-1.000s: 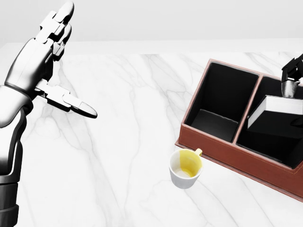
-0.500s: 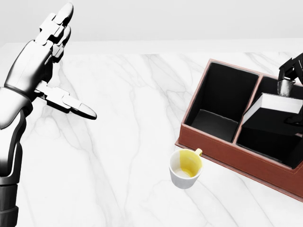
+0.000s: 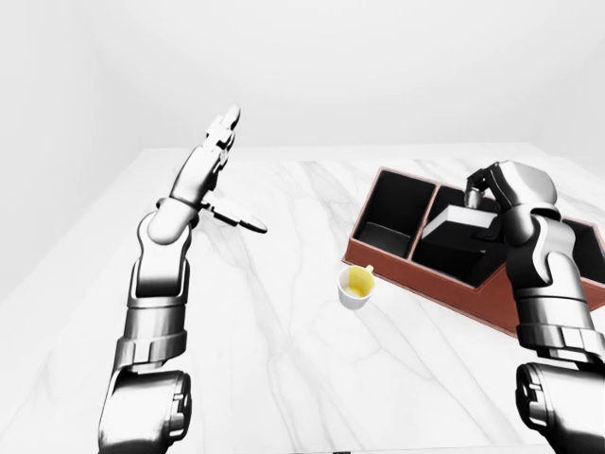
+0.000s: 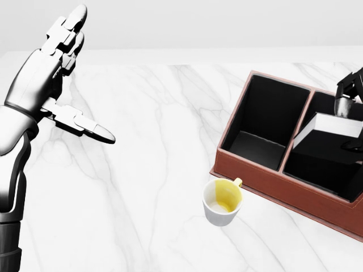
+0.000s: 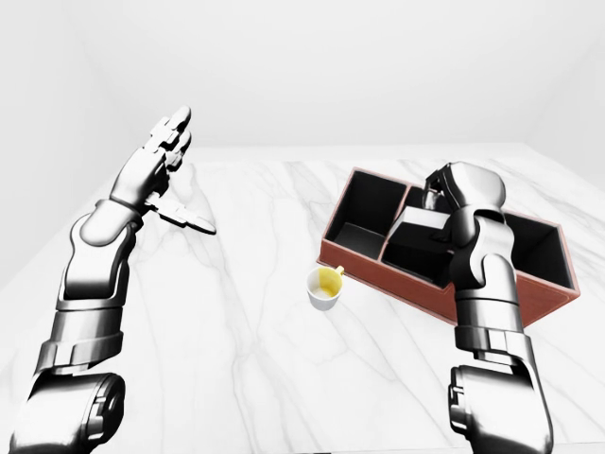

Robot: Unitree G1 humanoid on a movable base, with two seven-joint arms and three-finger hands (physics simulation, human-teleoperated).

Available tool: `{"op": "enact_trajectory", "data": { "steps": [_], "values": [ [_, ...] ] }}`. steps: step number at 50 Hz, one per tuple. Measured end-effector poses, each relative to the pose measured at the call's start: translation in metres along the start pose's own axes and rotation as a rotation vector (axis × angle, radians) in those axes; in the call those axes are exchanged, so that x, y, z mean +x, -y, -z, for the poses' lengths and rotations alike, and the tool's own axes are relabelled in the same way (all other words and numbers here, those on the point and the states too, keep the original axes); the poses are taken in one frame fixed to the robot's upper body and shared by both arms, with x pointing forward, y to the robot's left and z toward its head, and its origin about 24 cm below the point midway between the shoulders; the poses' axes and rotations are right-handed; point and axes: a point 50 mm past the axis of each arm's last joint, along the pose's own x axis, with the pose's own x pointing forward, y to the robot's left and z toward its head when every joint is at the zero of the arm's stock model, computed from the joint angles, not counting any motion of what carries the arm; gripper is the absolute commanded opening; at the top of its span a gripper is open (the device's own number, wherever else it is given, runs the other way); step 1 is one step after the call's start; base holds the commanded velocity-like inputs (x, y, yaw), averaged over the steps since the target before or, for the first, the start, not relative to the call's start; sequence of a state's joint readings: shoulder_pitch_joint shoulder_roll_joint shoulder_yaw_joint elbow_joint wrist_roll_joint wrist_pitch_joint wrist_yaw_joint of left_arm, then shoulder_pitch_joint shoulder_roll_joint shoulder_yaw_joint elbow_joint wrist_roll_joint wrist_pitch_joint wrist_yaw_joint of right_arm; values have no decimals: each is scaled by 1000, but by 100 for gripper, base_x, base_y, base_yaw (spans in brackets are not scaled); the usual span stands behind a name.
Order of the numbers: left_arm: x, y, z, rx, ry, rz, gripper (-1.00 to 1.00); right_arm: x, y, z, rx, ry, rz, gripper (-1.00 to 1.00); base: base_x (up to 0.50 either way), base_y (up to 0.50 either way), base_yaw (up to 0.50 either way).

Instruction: Pick up the book and place it in the caddy.

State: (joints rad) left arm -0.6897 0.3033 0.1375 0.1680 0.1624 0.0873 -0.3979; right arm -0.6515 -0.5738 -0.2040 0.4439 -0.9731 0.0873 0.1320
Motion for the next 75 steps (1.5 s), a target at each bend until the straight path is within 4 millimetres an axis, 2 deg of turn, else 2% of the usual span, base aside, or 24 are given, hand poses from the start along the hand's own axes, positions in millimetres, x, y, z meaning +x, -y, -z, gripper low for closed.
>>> {"op": "enact_trajectory", "data": {
  "steps": [22,50,75],
  "values": [
    [0,0,3,-6,-11,-2,100,-2,-11,9,-27,-33,-21,-100,0,0,0],
    [-1,0,5,-7,-16,-2,100,7,-30,13,64,-92,21,-100,0,0,0],
    [-2,0,5,-5,-16,-3,100,7,-29,17,21,-96,27,-100,0,0,0]
  ]
}}
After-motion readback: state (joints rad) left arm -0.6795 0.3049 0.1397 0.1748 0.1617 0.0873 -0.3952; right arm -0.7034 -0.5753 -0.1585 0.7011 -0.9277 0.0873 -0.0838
